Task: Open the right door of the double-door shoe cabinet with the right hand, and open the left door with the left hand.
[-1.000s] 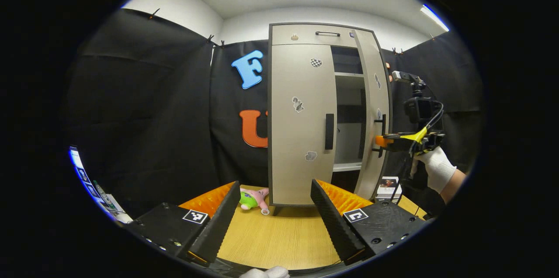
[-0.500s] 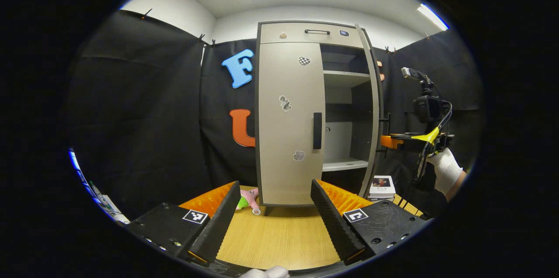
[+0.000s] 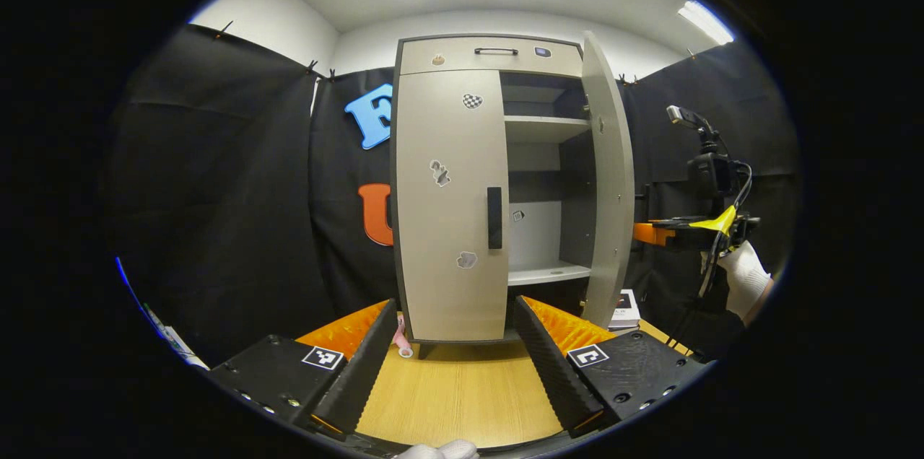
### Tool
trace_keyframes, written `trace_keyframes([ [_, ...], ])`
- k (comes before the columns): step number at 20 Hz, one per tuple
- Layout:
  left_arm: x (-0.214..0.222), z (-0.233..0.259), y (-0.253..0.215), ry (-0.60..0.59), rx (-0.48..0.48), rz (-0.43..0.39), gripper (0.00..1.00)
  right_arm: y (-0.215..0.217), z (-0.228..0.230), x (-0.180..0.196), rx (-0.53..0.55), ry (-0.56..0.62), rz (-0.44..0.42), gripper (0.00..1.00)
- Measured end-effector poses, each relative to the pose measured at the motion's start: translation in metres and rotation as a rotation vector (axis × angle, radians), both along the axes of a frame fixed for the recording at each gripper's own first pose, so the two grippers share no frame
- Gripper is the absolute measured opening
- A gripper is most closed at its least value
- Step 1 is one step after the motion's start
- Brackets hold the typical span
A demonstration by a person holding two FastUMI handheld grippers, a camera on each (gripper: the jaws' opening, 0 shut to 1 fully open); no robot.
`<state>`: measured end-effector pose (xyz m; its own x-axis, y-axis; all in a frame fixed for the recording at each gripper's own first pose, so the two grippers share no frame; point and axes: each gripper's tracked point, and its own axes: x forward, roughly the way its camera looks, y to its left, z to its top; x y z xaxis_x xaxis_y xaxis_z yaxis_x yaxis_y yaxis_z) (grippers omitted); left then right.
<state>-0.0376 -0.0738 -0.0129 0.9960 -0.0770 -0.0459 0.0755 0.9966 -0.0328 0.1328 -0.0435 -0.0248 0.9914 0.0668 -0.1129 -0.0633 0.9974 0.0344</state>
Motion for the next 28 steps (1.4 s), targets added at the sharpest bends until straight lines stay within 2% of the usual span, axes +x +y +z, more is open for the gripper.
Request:
trace_keyframes([
  [3,0.004,0.000,-0.015,0.002,-0.002,-0.015,0.96,-0.020,-0.001,-0.002,-0.005,0.006,-0.015,0.05],
  [7,0.008,0.001,-0.033,0.008,-0.006,-0.026,0.97,-0.052,-0.003,0.002,-0.030,-0.001,-0.030,0.04],
  [8,0.009,0.002,-0.038,0.010,-0.007,-0.028,1.00,-0.059,-0.003,0.003,-0.022,-0.004,-0.031,0.04],
  [10,0.008,0.003,-0.044,0.012,-0.007,-0.025,1.00,-0.072,-0.003,0.002,-0.002,0.001,-0.018,0.04],
  [11,0.009,0.004,-0.046,0.008,-0.007,-0.021,0.97,-0.077,-0.004,-0.002,0.017,0.007,-0.012,0.04],
  [12,0.009,0.004,-0.047,0.012,-0.005,-0.019,1.00,-0.080,-0.003,-0.002,0.033,0.008,0.002,0.03],
  [13,0.011,0.005,-0.048,0.015,-0.005,-0.015,0.96,-0.082,-0.003,-0.001,0.047,0.010,0.012,0.04],
  [16,0.016,0.005,-0.047,0.011,-0.014,-0.001,0.97,-0.082,0.003,0.002,0.059,0.005,0.014,0.04],
  [17,0.015,0.005,-0.046,0.011,-0.015,0.002,1.00,-0.082,0.002,0.001,0.054,0.002,0.010,0.01],
  [18,0.015,0.007,-0.047,0.007,-0.012,0.004,0.97,-0.082,0.003,0.000,0.049,0.000,0.013,0.04],
  [20,0.016,0.009,-0.044,0.001,-0.003,0.010,1.00,-0.082,0.003,0.000,0.047,-0.001,0.011,0.04],
  [21,0.017,0.010,-0.042,-0.001,-0.001,0.012,0.97,-0.083,0.003,0.000,0.049,-0.001,0.009,0.04],
  [24,0.024,0.007,-0.038,0.002,-0.004,0.012,0.97,-0.085,0.003,-0.003,0.056,0.004,-0.007,0.04],
  [25,0.025,0.006,-0.035,0.003,-0.004,0.013,1.00,-0.089,0.004,-0.007,0.054,0.000,-0.021,0.05],
  [26,0.026,0.005,-0.032,0.007,-0.007,0.013,0.97,-0.091,0.008,-0.011,0.051,-0.011,-0.027,0.08],
  [28,0.028,0.005,-0.025,0.008,-0.009,0.013,0.97,-0.097,0.018,-0.027,0.032,-0.034,-0.054,0.16],
])
